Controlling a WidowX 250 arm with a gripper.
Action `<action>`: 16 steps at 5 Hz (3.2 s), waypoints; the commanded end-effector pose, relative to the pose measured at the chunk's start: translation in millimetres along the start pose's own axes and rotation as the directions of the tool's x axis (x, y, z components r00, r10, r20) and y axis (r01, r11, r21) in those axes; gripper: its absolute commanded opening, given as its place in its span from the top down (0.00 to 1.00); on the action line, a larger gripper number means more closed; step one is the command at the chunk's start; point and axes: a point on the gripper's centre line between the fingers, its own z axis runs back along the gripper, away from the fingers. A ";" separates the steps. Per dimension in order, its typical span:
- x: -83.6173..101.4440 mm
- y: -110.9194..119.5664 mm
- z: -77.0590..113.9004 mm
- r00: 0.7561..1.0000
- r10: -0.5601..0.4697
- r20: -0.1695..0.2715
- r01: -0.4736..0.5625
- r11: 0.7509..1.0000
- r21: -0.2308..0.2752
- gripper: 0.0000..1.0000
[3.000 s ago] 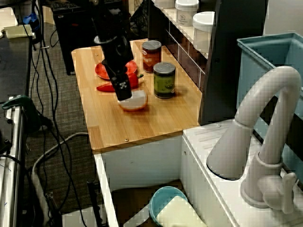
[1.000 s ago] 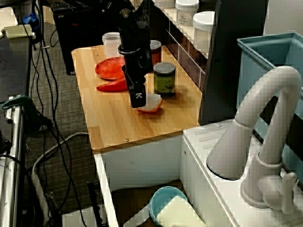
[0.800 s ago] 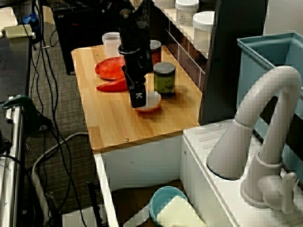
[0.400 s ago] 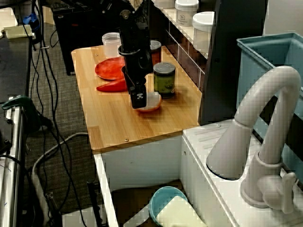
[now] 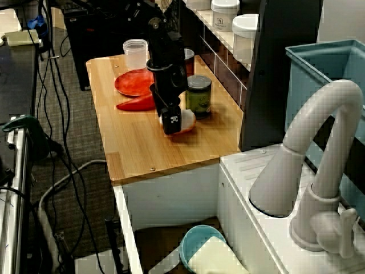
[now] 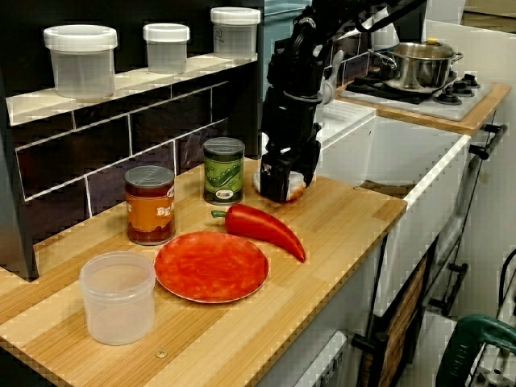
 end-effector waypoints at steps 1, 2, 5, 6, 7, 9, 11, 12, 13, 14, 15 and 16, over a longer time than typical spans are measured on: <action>24.6 2.9 10.1 0.999 0.030 0.029 -0.029 1.000 -0.008 0.00; 26.2 4.2 6.9 0.999 0.036 0.034 -0.036 0.999 -0.013 1.00; 19.0 24.9 24.9 0.999 0.038 0.020 -0.038 0.999 -0.036 1.00; 12.8 39.9 42.6 0.997 0.061 0.038 -0.058 0.996 -0.064 1.00; 7.9 60.7 60.3 0.993 0.107 0.049 -0.102 0.989 -0.105 1.00; 1.8 109.7 81.8 0.984 0.171 0.049 -0.161 0.973 -0.165 1.00; -6.5 140.3 72.1 0.985 0.152 0.082 -0.145 0.986 -0.084 1.00; -9.3 149.5 60.0 0.984 0.147 0.099 -0.144 0.989 -0.035 1.00; -12.6 157.3 50.6 0.982 0.143 0.123 -0.144 0.990 -0.001 1.00; -16.2 164.4 40.1 0.981 0.141 0.131 -0.145 0.989 0.027 1.00; -20.2 167.9 29.3 0.981 0.131 0.142 -0.139 0.989 0.052 1.00; -25.3 172.7 15.0 0.980 0.132 0.152 -0.146 0.985 0.088 1.00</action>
